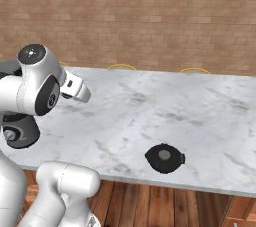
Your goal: Grab the lime and lemon from the fridge, place them in the blender, close the lid, and turn on the blender to create a marinade.
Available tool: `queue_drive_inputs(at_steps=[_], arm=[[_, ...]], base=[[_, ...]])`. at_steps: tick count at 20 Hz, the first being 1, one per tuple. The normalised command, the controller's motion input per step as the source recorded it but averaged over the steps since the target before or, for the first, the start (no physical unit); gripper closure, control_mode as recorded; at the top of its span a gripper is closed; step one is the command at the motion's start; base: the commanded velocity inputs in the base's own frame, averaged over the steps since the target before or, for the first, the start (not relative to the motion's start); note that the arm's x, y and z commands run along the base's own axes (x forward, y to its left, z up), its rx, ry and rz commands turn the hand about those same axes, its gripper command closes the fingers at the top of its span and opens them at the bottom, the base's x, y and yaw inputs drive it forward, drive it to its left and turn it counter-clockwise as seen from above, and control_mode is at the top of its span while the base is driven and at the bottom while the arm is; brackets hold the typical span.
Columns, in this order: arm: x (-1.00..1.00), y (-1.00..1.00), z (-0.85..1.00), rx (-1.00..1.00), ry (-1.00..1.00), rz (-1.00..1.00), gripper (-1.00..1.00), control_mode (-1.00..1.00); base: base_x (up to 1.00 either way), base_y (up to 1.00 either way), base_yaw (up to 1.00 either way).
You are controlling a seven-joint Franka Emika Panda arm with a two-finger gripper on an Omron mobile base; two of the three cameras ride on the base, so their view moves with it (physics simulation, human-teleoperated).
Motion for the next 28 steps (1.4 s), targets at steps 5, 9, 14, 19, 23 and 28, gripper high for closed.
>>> queue_drive_inputs(at_steps=[5, 9, 14, 19, 23, 28], arm=[[0.05, 0.00, 0.03, 0.00, 0.04, 0.01, 1.00, -1.00], [0.00, 0.02, 0.18, 0.00, -0.01, 0.07, 1.00, -1.00], [-0.01, 0.20, 0.39, -0.03, -0.13, 0.14, 1.00, -1.00], [-0.01, 0.42, 0.45, -0.08, -0.16, 0.16, 1.00, -1.00], [0.00, 0.68, 0.46, -0.12, -0.18, 0.14, 1.00, -1.00], [0.00, 0.78, 0.53, -0.14, -0.17, 0.12, 1.00, -1.00]], base=[[0.00, 0.00, 0.00], [0.00, 0.00, 0.00], [0.00, 0.00, 0.00], [0.00, 0.00, 0.00], [0.00, 0.00, 0.00], [0.00, 0.00, 0.00]])
